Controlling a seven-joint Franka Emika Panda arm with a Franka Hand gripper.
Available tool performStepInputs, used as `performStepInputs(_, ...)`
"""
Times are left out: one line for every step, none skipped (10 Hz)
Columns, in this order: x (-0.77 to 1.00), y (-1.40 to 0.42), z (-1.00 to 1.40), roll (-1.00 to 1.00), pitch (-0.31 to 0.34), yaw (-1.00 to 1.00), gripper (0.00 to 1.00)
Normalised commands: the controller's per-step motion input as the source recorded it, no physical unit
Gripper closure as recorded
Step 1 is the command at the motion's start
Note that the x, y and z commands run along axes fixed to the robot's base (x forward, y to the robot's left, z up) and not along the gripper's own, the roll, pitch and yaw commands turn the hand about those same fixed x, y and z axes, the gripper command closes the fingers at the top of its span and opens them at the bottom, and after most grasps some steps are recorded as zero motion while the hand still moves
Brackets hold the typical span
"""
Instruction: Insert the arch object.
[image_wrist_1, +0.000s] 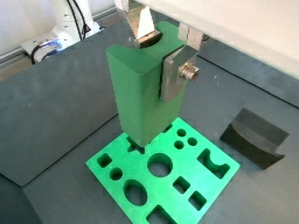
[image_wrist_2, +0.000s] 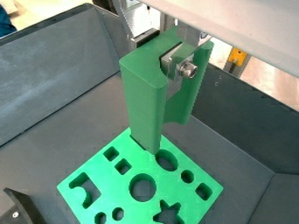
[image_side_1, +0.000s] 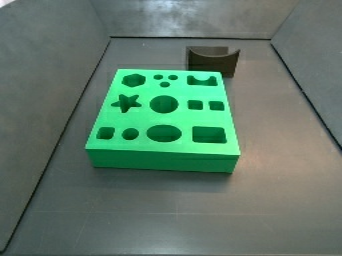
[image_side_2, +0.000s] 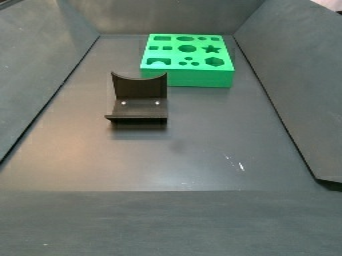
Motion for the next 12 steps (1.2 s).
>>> performStepInputs(0.0, -0.05, -0.03, 0.03, 0.01, -0.26, 1.0)
performStepInputs(0.0, 0.0, -0.12, 0.0, -0.024, -1.0, 1.0)
performStepInputs(0.0, 0.0, -0.13, 0.0, -0.019, -1.0, 1.0)
performStepInputs(0.0, 0.0, -0.14, 0.0, -0.014, -1.0, 1.0)
performStepInputs(0.0, 0.0, -0.14, 0.0, -0.014, -1.0, 1.0)
performStepInputs(0.07, 0.03, -0.3, 0.0, -0.026, -1.0, 1.0)
performStepInputs(0.16, 0.08, -0.46, 0.03, 0.0, -0.94, 1.0)
performStepInputs(0.15, 0.15, -0.64, 0.09, 0.007, -0.87, 1.0)
performStepInputs(0.25, 0.2, -0.81, 0.1, 0.07, -0.79, 1.0)
performStepInputs(0.37, 0.17, -0.84, 0.12, 0.083, -0.75, 1.0)
performStepInputs(0.44, 0.2, -0.83, 0.09, 0.054, -0.67, 1.0)
performStepInputs(0.43, 0.44, -0.94, 0.06, 0.04, -0.42, 1.0)
